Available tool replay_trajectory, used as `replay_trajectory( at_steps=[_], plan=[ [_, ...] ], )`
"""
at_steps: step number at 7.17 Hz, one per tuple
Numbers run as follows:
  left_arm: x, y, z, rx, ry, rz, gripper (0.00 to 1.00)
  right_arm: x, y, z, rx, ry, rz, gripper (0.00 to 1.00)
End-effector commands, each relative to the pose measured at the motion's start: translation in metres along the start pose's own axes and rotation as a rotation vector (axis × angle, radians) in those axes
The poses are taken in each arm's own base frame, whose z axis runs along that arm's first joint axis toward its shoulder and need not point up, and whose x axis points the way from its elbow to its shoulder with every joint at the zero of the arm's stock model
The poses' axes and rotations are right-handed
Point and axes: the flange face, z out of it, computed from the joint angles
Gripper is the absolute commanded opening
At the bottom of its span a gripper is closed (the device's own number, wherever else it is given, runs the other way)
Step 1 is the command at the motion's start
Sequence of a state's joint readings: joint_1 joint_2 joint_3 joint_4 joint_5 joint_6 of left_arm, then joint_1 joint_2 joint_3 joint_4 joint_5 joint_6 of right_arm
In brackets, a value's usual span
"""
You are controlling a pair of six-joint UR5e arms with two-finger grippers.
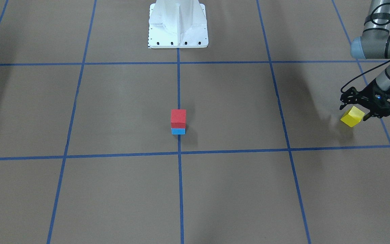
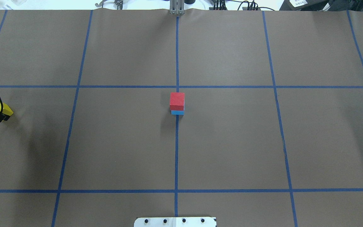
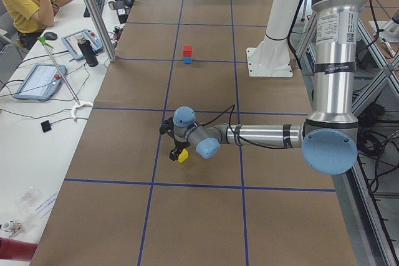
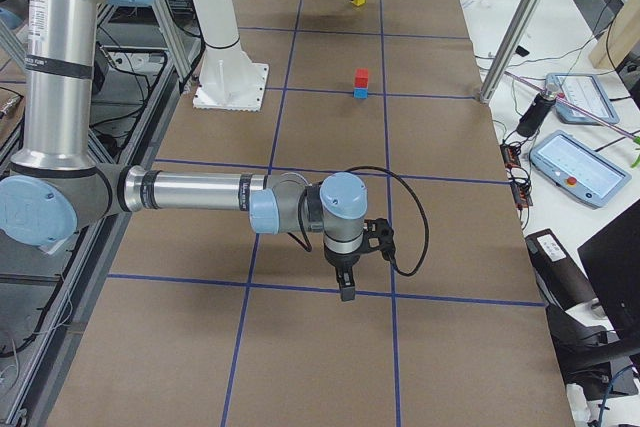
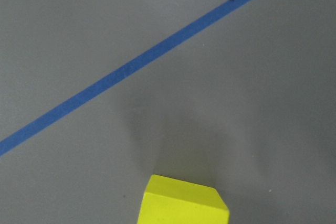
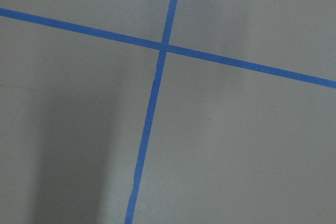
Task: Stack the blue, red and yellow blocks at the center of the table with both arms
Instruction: 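Lower the left gripper onto the yellow cube and close it, then carry the yellow cube with the left gripper above the red cube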
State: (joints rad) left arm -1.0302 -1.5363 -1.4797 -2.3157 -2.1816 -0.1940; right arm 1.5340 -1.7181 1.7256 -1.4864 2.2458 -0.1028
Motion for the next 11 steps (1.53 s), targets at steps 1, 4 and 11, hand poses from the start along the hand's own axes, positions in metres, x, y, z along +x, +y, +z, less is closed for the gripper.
replay_trajectory(
  at_steps=[1, 4, 11],
  plan=[
    [0.002, 0.001, 0.008, -0.012, -0.005, 0.006, 0.98, 0.0, 0.0, 0.0, 0.0, 0.0, 0.0, 1.0],
    [0.0, -0.001, 0.011, -0.014, -0.013, 0.004, 0.38, 0.0, 0.0, 0.0, 0.0, -0.001, 0.0, 1.0],
    [0.091, -0.173, -0.063, 0.103, 0.049, -0.261, 0.0, 0.0, 0.0, 0.001, -0.001, 0.0, -0.002, 1.0]
  ],
)
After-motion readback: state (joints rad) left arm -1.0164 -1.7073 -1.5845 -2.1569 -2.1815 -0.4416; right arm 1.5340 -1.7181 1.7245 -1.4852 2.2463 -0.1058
